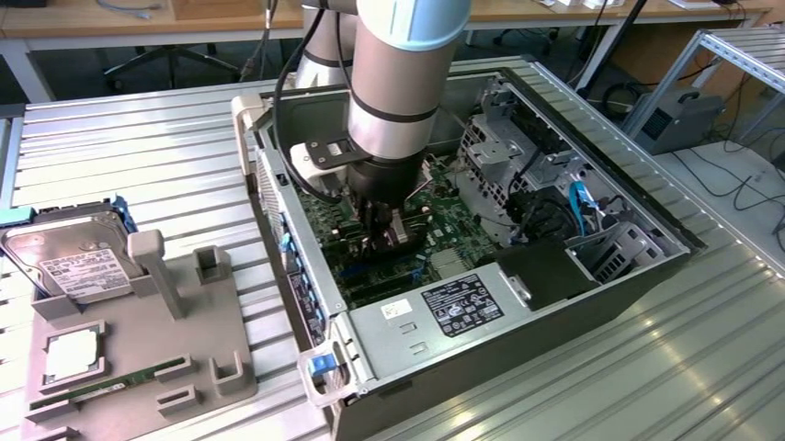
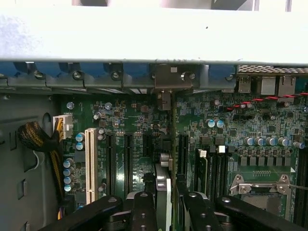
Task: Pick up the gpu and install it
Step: 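Insert the gpu into the slot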
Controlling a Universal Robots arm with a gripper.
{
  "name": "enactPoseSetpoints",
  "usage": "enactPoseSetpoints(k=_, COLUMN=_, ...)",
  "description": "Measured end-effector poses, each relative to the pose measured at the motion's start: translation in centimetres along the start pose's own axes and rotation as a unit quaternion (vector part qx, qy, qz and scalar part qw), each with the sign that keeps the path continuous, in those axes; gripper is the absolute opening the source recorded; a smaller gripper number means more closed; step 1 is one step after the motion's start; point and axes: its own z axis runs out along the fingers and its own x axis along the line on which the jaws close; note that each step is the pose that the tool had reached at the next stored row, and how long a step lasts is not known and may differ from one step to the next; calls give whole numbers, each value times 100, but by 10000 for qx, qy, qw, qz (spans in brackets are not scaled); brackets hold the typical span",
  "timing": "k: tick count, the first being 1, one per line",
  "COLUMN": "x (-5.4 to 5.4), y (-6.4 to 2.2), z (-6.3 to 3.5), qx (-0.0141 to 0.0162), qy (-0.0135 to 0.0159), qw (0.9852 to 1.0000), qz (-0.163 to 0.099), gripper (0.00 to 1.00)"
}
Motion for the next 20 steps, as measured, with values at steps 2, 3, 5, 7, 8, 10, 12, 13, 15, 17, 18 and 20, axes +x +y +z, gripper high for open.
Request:
enactPoseSetpoints(k=2, x=0, y=0, z=0, qx=0, qy=0, qw=10000, qz=0, gripper=27)
enactPoseSetpoints(k=3, x=0, y=0, z=0, qx=0, qy=0, qw=10000, qz=0, gripper=27)
enactPoseSetpoints(k=5, x=-1, y=1, z=3, qx=2, qy=-4, qw=10000, qz=1, gripper=28)
enactPoseSetpoints(k=7, x=0, y=0, z=1, qx=1, qy=-1, qw=10000, qz=0, gripper=40)
enactPoseSetpoints(k=8, x=0, y=0, z=0, qx=0, qy=0, qw=10000, qz=0, gripper=40)
enactPoseSetpoints(k=10, x=0, y=0, z=0, qx=0, qy=0, qw=10000, qz=0, gripper=53)
enactPoseSetpoints(k=12, x=0, y=0, z=0, qx=0, qy=0, qw=10000, qz=0, gripper=53)
enactPoseSetpoints(k=13, x=0, y=0, z=0, qx=0, qy=0, qw=10000, qz=0, gripper=53)
enactPoseSetpoints(k=15, x=0, y=0, z=-3, qx=0, qy=0, qw=10000, qz=0, gripper=53)
enactPoseSetpoints(k=17, x=-1, y=0, z=-27, qx=0, qy=0, qw=10000, qz=0, gripper=53)
enactPoseSetpoints(k=18, x=-1, y=-1, z=-44, qx=0, qy=1, qw=10000, qz=0, gripper=53)
enactPoseSetpoints(k=20, x=-2, y=-1, z=-66, qx=0, qy=0, qw=10000, qz=0, gripper=53)
